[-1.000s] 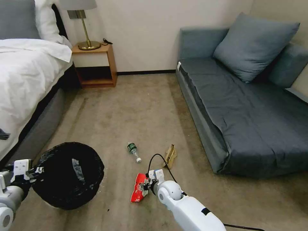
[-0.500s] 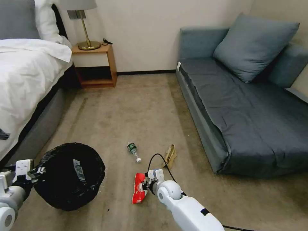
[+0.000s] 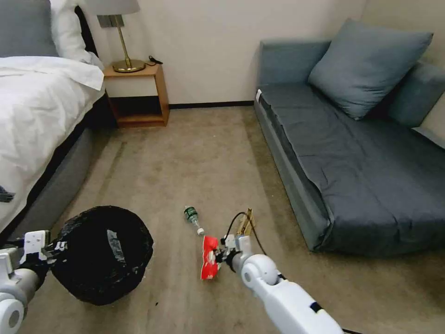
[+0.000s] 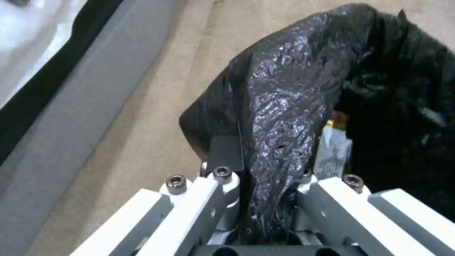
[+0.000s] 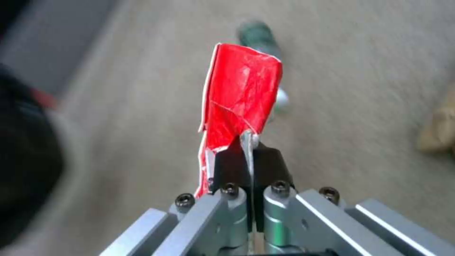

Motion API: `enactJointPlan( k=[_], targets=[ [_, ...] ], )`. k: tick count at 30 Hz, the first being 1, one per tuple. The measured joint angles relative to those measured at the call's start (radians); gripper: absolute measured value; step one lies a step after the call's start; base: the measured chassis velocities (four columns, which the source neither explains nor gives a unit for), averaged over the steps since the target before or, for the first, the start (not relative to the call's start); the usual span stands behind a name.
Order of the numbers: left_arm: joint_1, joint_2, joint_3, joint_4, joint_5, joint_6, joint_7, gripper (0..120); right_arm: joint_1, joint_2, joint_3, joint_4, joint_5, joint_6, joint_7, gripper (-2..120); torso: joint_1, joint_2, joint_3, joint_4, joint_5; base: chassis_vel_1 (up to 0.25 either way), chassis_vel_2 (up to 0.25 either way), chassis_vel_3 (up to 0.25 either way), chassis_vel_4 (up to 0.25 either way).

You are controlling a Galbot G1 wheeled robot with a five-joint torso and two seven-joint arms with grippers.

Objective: Pick up the trash bin, then pick up the garbage on the floor and place it into the trash bin.

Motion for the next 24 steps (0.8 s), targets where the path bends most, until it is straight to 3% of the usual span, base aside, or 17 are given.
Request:
enactJointPlan(
  k=[4,10,12,17,24],
  targets=[
    [-0.001,-0.001,0.005,-0.002,0.000,0.000,0.000,7,-0.002,-0.017,-0.013,0.156,0.087,0.041,0.019,0,0.000,0.000,0.000,-0.0002,0.0001,0.000,0.000,0.000,0.000],
    [-0.005,-0.005,0.007,-0.005,0.001,0.000,0.000,7,0.052,0.008,-0.097,0.246,0.104,0.120,0.026,0,0.000,0.000,0.000,0.0003,0.0000,0.000,0.000,0.000,0.000],
    [-0.004,-0.012,0.008,-0.013,0.001,0.001,-0.001,7,0.090,0.035,-0.143,0.265,0.103,0.183,0.012,0,0.000,0.000,0.000,0.0002,-0.0001,0.000,0.000,0.000,0.000],
    [0.005,-0.023,0.004,-0.028,0.002,0.001,-0.002,7,0.186,0.097,-0.267,0.223,0.028,0.246,-0.015,0,0.000,0.000,0.000,0.0003,-0.0002,0.000,0.000,0.000,0.000],
    [0.006,-0.024,-0.001,-0.039,0.001,0.001,-0.002,7,0.212,0.143,-0.342,0.142,-0.059,0.261,-0.016,0,0.000,0.000,0.000,0.0003,-0.0003,0.000,0.000,0.000,0.000]
  ],
)
